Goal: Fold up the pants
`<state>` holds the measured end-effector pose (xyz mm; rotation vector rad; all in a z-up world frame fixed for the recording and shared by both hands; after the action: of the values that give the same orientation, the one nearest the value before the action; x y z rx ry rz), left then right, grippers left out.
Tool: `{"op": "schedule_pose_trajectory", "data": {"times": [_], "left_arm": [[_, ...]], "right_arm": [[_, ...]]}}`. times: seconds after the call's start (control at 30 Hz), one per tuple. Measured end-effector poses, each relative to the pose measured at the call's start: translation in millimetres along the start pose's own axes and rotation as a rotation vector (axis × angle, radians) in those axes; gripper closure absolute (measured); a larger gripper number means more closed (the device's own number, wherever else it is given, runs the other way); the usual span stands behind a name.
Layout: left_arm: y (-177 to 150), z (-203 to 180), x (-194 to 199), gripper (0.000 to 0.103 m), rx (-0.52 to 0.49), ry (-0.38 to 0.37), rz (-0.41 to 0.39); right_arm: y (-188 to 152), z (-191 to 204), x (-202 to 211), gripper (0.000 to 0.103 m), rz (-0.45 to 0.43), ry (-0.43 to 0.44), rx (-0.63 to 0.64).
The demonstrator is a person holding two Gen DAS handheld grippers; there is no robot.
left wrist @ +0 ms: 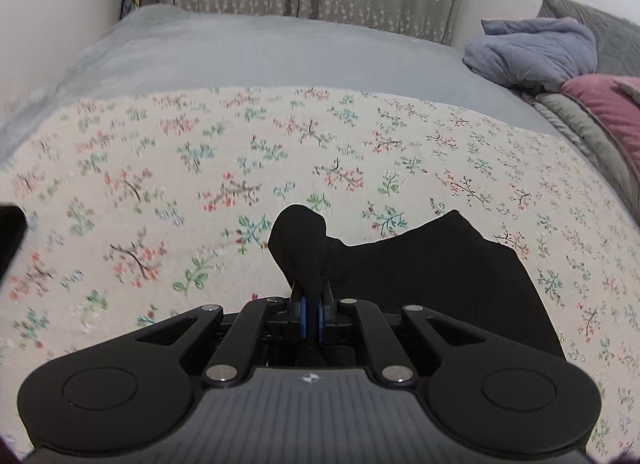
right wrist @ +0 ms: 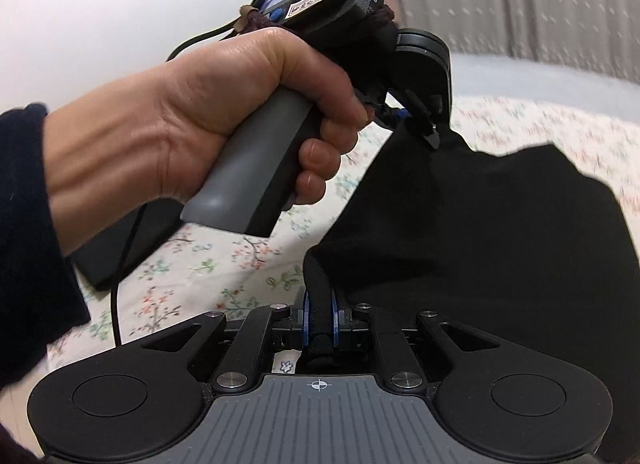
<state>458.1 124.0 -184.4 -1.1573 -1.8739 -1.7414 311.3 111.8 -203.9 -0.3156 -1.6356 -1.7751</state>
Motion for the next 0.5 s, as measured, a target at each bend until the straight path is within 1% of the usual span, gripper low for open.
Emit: {"op": "schedule_pose_trajectory", "data": {"times": [0.07, 0.1, 0.13, 0.17, 0.2, 0.23, 0.27, 0.3, 0.33, 0.37, 0.43, 0.47, 0.5], "left_arm": [[-7, 10, -7, 0.095, 0.03, -0.024, 0.012], [-11, 15, -10, 0.092, 0.047, -0.025, 0.024], [-15, 22, -14, 0.084, 0.07, -0.027, 0.037], [-18, 28, -14, 0.08, 0.097, -0.034, 0.043], [-20, 33, -12, 0.069, 0.126, -0.041, 0.038], [-21, 40, -6, 0.061, 0.151, -0.046, 0.028], [-21, 47, 1, 0.061, 0.175, -0.048, 0.009], [-21, 58, 9, 0.06, 0.209, -0.038, -0.011], [-23, 68, 17, 0.06, 0.254, -0.029, -0.028], [-25, 78, 25, 0.06, 0.315, -0.033, -0.044], [-33, 89, 46, 0.06, 0.451, -0.074, -0.071], [-36, 86, 56, 0.06, 0.478, -0.101, -0.078], [-38, 77, 66, 0.06, 0.468, -0.119, -0.08]], "right_arm": [[-1, 3, -5, 0.092, 0.011, -0.018, -0.003], [-1, 5, -10, 0.091, 0.019, -0.027, -0.007], [-2, 7, -14, 0.089, 0.027, -0.027, -0.015], [-3, 8, -15, 0.085, 0.038, -0.012, -0.026], [-4, 11, -15, 0.075, 0.05, 0.017, -0.032], [-7, 15, -11, 0.068, 0.072, 0.079, -0.034], [-10, 18, -4, 0.057, 0.099, 0.152, -0.038], [-13, 20, 6, 0.052, 0.124, 0.223, -0.046], [-16, 19, 21, 0.052, 0.137, 0.282, -0.051], [-16, 14, 37, 0.052, 0.137, 0.321, -0.055], [-12, -4, 67, 0.049, 0.121, 0.346, -0.07], [-7, -17, 84, 0.047, 0.101, 0.346, -0.08], [-1, -29, 96, 0.045, 0.082, 0.338, -0.094]]}}
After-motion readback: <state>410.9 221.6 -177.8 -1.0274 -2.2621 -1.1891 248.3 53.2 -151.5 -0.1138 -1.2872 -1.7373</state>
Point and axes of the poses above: each gripper's, at about its wrist camera, not at the fingertips, and x roughly against the way its jaws point, z to its left, y to its top, the point moved 10 cm from there along -x, roughly the way its jaws point, and after that the axes turned 5 degrees about -y, right-handed, at the moved point
